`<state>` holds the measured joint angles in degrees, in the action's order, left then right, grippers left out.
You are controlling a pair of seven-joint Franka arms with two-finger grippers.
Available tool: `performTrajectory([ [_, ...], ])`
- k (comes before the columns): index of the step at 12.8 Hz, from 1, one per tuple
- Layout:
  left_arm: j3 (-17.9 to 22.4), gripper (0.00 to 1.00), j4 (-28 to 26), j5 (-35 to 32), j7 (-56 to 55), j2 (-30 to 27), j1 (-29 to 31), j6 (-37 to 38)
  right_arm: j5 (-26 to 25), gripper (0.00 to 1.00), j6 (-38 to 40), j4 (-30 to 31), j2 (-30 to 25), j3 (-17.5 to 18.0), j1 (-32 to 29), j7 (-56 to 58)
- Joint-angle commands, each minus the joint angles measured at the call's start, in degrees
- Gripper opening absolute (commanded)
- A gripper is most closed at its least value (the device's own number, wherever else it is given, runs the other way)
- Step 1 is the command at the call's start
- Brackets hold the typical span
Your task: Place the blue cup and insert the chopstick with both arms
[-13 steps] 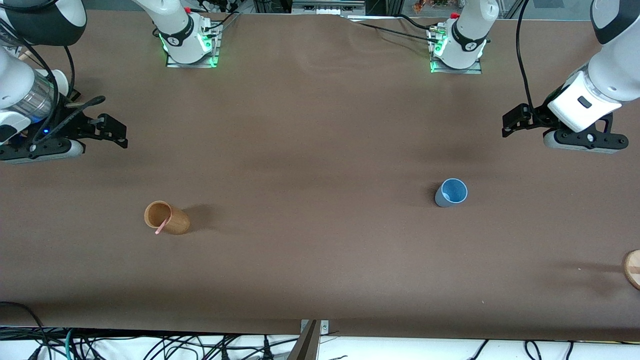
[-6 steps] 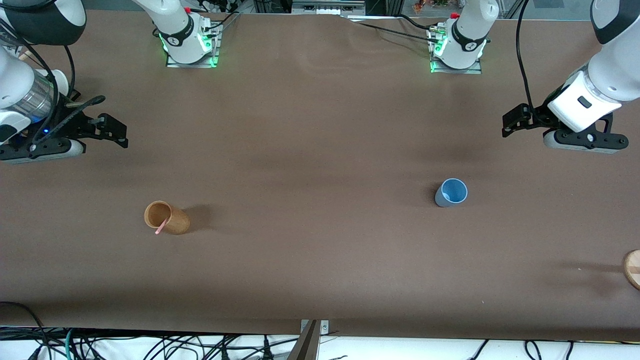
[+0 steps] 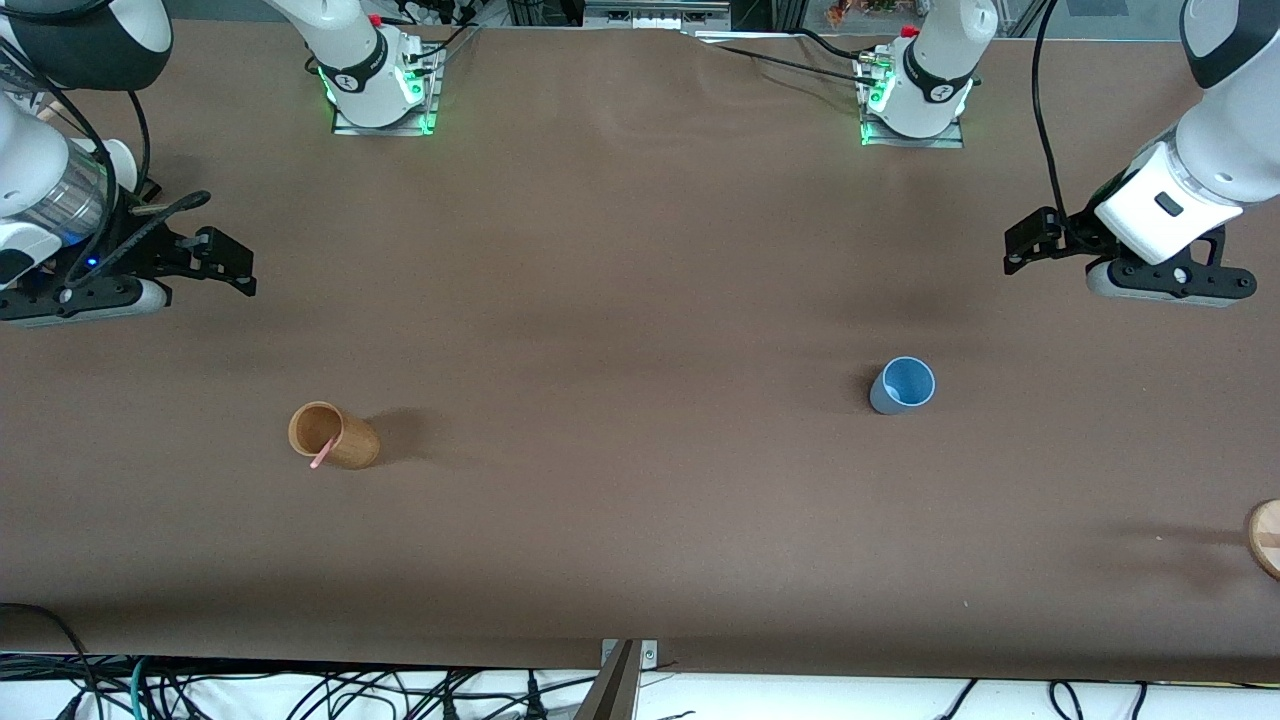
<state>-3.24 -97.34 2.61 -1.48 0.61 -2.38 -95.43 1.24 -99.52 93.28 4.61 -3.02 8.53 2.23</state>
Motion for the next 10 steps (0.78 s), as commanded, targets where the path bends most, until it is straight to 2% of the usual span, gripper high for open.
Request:
performTrajectory([
  [1, -0.10, 1.00, 1.98, -1.11, 0.25, 0.88, -0.43, 1.47, 0.87, 1.00, 0.99, -0.91, -0.30, 0.74, -0.79, -0.48],
  [10, -0.02, 1.00, 2.15, -1.11, 0.78, 1.76, -0.08, 1.47, 0.78, 1.00, 0.99, -0.91, -0.30, 0.74, -0.79, -0.48],
])
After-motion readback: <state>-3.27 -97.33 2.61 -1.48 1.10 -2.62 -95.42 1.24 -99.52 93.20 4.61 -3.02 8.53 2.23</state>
